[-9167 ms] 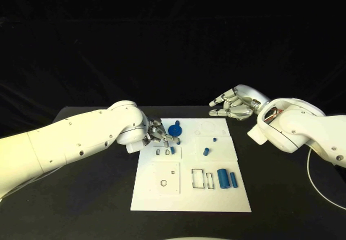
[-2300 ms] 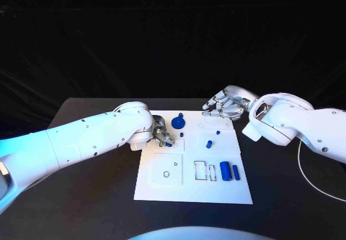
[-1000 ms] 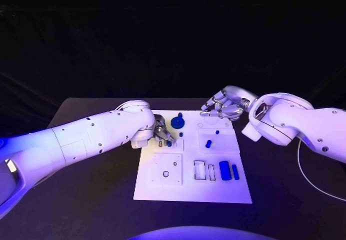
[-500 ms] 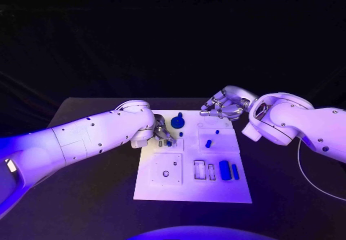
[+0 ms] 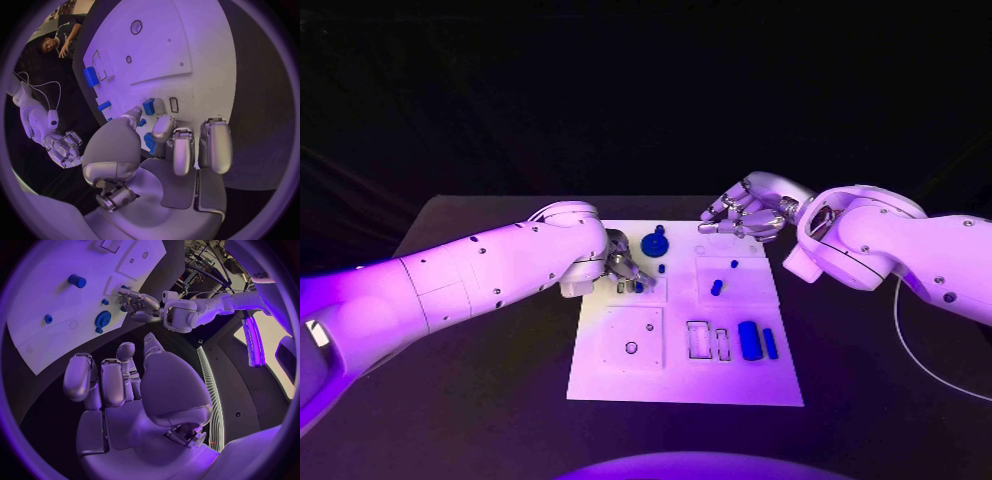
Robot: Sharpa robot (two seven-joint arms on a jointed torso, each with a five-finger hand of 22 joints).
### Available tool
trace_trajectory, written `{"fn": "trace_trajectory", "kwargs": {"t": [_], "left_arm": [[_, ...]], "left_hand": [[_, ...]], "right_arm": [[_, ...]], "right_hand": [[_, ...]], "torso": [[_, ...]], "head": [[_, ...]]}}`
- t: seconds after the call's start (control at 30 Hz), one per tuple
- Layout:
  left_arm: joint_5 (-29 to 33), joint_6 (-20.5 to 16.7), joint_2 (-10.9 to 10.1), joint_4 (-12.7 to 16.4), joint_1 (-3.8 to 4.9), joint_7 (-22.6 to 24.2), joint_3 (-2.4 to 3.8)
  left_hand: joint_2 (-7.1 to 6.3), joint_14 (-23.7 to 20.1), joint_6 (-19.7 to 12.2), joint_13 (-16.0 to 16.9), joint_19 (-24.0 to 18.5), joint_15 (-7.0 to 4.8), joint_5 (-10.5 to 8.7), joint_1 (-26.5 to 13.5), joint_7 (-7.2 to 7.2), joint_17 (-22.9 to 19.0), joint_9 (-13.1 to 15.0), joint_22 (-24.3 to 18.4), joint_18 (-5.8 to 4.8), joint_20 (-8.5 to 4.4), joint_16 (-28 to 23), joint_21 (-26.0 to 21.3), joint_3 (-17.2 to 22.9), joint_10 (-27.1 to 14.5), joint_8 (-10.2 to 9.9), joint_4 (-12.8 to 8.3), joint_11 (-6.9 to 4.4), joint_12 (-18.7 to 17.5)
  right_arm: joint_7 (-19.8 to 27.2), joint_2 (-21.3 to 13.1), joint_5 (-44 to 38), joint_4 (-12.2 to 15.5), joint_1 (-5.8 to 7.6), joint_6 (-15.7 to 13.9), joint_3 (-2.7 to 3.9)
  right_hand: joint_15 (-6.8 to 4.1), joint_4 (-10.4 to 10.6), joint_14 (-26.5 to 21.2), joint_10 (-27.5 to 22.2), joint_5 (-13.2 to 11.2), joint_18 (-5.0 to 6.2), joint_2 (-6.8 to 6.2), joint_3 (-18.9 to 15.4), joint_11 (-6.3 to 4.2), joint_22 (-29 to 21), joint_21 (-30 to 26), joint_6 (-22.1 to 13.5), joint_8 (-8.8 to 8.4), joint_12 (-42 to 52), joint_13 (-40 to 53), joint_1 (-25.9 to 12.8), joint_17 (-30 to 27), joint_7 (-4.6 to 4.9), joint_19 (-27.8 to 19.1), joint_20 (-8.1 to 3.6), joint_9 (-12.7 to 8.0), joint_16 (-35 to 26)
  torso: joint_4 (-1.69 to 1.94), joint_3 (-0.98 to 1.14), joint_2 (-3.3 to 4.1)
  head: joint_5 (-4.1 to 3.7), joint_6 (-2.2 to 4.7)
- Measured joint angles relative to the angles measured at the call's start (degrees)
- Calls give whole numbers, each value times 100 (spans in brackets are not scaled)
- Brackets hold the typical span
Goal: Assemble the parts on the task board
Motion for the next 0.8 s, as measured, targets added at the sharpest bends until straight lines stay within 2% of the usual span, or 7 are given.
{"fn": "trace_trajectory", "kwargs": {"t": [0.2, 0.33, 0.47, 0.6, 0.67, 0.8], "left_arm": [[-2, -12, -64, 75, -10, -4, 4], [-2, -15, -174, 185, -43, -20, 64], [-2, -25, -322, 360, -25, -40, 184], [3, -22, -470, 570, 85, -48, 320], [10, -6, -571, 668, 170, -50, 397], [23, 70, -692, 697, 360, -57, 474]], "left_hand": [[23, 0, 0, 0, 0, 0, 0, 23, 0, 0, -7, 0, 0, 0, 0, 0, -61, 0, 1, 13, 0, 0], [44, 0, -1, -3, 0, 0, 0, 44, 1, -1, -17, -1, 0, 0, 0, 0, -116, 0, -17, 34, 0, 0], [47, 20, -1, -43, -21, -20, -21, 47, 1, -1, -30, -1, 0, -20, 0, 0, -201, 0, -17, 58, 0, 0], [77, 21, -14, -209, -21, -20, -90, 90, 14, -1, -68, -1, 0, -20, 0, -88, -395, -59, -17, 109, 12, -185], [17, 21, -102, -421, -21, -20, -218, 150, 56, -1, -104, -2, 0, -20, 0, -182, -545, -205, -46, 161, 35, -395], [40, 17, -258, -818, -21, -16, -271, 238, 126, -1, -171, -2, 0, -20, 0, -313, -784, -466, -128, 213, 90, -776]], "right_arm": [[9, 1, 2, -6, 0, 11, 0], [12, 1, 2, -15, 0, 16, 0], [16, 5, 4, -29, 0, 20, 0], [19, 10, 6, -49, 0, 22, 0], [23, 13, 7, -62, 0, 22, 0], [28, 13, 10, -85, 0, 22, -3]], "right_hand": [[0, 0, 0, -8, -32, 0, -22, -31, 8, -24, -18, 0, 0, -41, -37, 22, -17, 0, -21, 21, 0, 0], [0, 15, 0, -48, -54, -1, -22, -47, 8, -37, -23, -1, 0, -59, -60, 22, -23, -1, -21, 21, 0, -25], [0, 15, 0, -48, -54, 0, -22, -47, 7, -38, -23, -1, 0, -89, -74, 22, -34, -1, -20, 21, 0, -31], [0, 35, 0, -48, -77, 0, -22, -75, 7, -60, -33, -1, 0, -89, -89, 22, -43, -1, -24, 18, 0, -31], [0, 24, 0, -48, -78, 90, -22, -87, 7, -94, -66, -1, 0, -125, -107, 22, -62, -1, -72, 10, 0, -60], [0, 24, 0, -48, -78, 91, -22, -87, 7, -108, -66, -1, 0, -125, -117, 22, -74, -1, -72, 10, 0, -66]], "torso": [[0, -2, -1], [4, -2, -2], [8, -2, -4], [8, -2, -4], [8, -2, -4], [7, -4, -2]], "head": [[-9, 7], [-13, 10], [-15, 18], [-15, 30], [-14, 34], [-31, 34]]}}
